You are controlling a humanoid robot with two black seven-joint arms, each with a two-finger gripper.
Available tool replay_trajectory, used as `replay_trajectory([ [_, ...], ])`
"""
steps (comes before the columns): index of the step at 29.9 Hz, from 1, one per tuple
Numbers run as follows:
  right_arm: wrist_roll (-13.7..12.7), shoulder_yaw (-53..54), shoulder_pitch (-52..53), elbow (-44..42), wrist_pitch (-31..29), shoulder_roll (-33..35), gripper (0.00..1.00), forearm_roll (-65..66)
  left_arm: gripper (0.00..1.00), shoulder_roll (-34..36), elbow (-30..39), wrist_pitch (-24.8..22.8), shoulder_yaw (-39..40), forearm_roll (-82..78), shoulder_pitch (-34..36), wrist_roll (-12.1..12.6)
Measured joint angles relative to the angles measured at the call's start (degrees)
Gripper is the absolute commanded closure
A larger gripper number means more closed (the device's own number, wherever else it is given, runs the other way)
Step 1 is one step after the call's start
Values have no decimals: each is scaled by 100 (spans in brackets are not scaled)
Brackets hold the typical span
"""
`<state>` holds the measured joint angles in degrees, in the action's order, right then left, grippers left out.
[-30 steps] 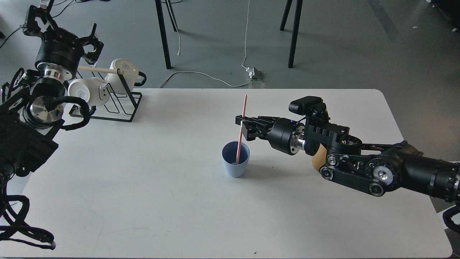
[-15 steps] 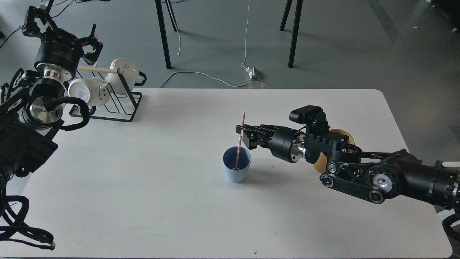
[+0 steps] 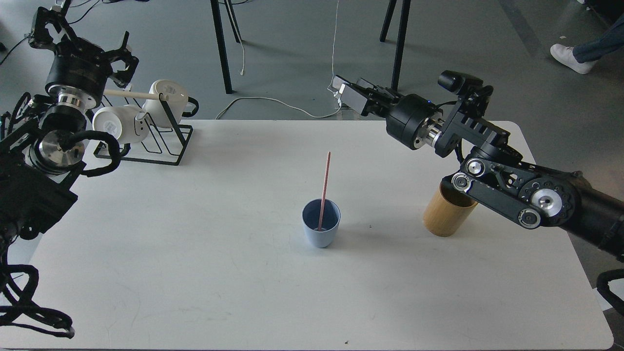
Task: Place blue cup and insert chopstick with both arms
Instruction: 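Release the straw and retract the right arm to rest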
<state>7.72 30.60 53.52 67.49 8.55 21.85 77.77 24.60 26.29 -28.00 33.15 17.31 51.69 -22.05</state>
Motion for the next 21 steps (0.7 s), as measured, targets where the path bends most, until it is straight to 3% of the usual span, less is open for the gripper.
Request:
replay_trajectory([
  [6,158,1073,49,-27,-287,235,0,-1178,0,-30,-6,0,11,0,17,-8],
  [11,513,1500,132,-306,-1335,693,0,-2660,0,-73,-10,0,44,7,59,-26],
  [17,517,1947,125,-1024,-2289,860,0,-4581,0,-198,-10,0,61,18,146,-28],
  [21,501,1989,57,-1953,-3031,805,0,-6168,0,-322,-9,0,61,23,188,-20],
])
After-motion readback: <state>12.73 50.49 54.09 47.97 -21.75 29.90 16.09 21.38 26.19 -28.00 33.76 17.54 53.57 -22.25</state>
